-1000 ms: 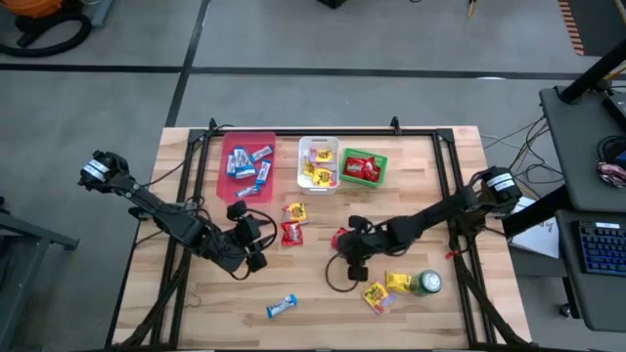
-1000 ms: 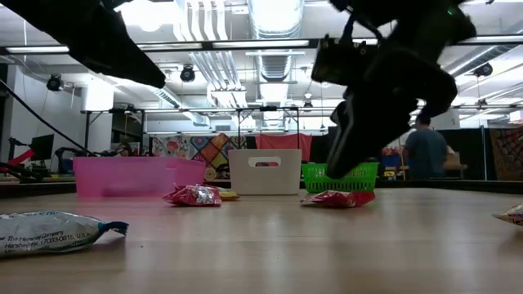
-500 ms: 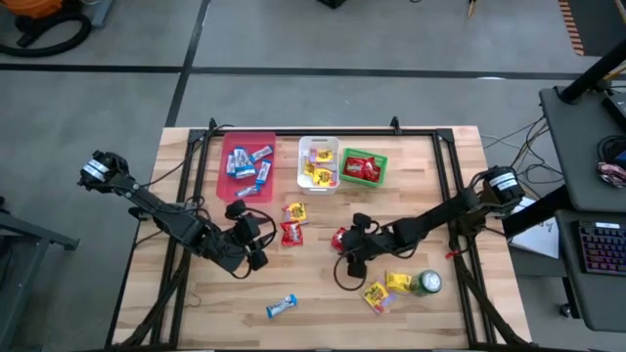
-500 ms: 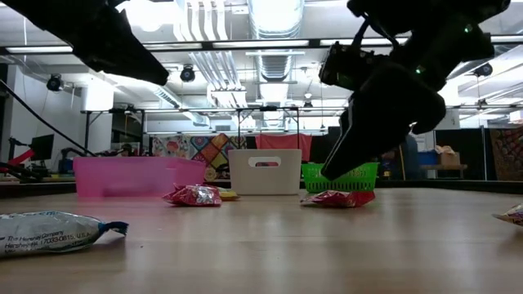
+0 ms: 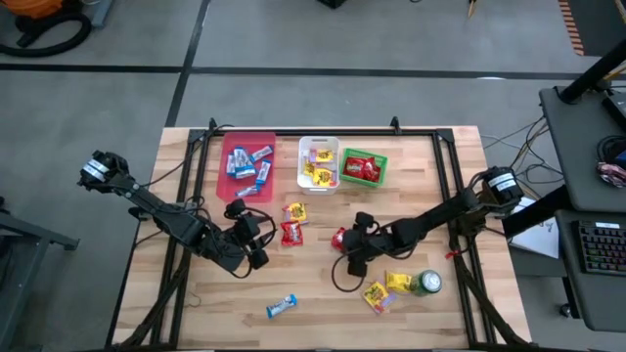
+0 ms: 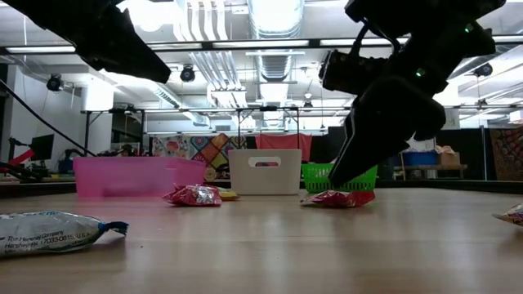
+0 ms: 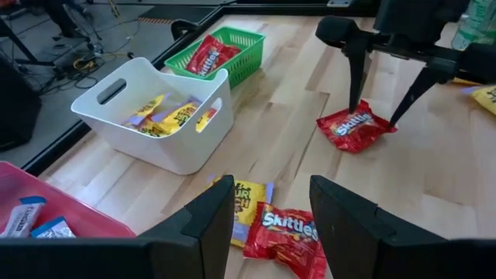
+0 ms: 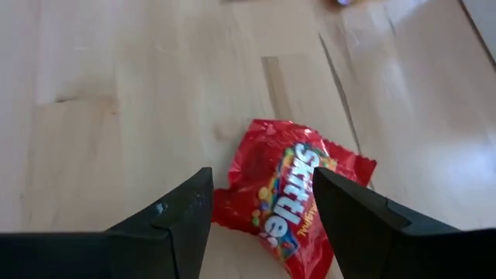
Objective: Sort candy
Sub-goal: Put the red candy into the green bin
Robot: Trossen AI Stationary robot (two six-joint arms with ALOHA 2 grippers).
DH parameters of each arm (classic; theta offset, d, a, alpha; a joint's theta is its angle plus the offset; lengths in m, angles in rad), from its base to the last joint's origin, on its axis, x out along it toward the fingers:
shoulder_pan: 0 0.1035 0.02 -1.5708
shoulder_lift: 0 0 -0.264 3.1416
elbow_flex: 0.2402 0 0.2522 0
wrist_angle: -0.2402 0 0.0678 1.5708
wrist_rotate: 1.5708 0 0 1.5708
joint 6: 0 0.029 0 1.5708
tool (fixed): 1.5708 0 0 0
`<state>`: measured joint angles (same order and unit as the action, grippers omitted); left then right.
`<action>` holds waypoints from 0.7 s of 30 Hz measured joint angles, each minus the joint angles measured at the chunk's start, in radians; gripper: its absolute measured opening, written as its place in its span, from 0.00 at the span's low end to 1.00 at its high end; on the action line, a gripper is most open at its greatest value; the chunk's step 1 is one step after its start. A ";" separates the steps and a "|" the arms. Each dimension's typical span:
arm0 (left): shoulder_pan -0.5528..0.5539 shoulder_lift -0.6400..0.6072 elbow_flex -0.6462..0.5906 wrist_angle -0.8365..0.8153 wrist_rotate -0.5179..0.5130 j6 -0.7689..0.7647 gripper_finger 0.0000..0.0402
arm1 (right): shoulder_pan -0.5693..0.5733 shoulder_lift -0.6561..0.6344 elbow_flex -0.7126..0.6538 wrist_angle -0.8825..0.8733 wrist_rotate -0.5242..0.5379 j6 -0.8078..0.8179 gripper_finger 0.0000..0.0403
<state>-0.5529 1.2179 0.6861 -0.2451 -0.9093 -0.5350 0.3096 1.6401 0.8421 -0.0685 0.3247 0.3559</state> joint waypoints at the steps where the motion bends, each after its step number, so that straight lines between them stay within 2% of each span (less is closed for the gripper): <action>1: 0.000 0.000 0.000 0.000 0.000 0.000 0.38 | 0.000 0.000 0.000 -0.001 0.002 0.013 0.53; 8: 0.000 0.000 0.000 0.000 -0.001 0.002 0.38 | -0.009 0.004 -0.028 -0.004 0.016 0.037 0.53; 14: 0.000 0.001 0.000 -0.001 0.000 0.002 0.38 | -0.009 0.073 -0.032 0.027 0.004 0.047 0.52; 18: 0.000 0.001 0.000 0.000 0.000 0.002 0.38 | -0.009 0.103 -0.031 0.024 0.012 0.041 0.46; 21: 0.000 0.001 0.000 0.000 0.001 -0.001 0.38 | -0.009 0.104 -0.031 0.018 0.011 0.040 0.38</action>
<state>-0.5529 1.2190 0.6860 -0.2455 -0.9084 -0.5362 0.3004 1.7443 0.8112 -0.0506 0.3359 0.3958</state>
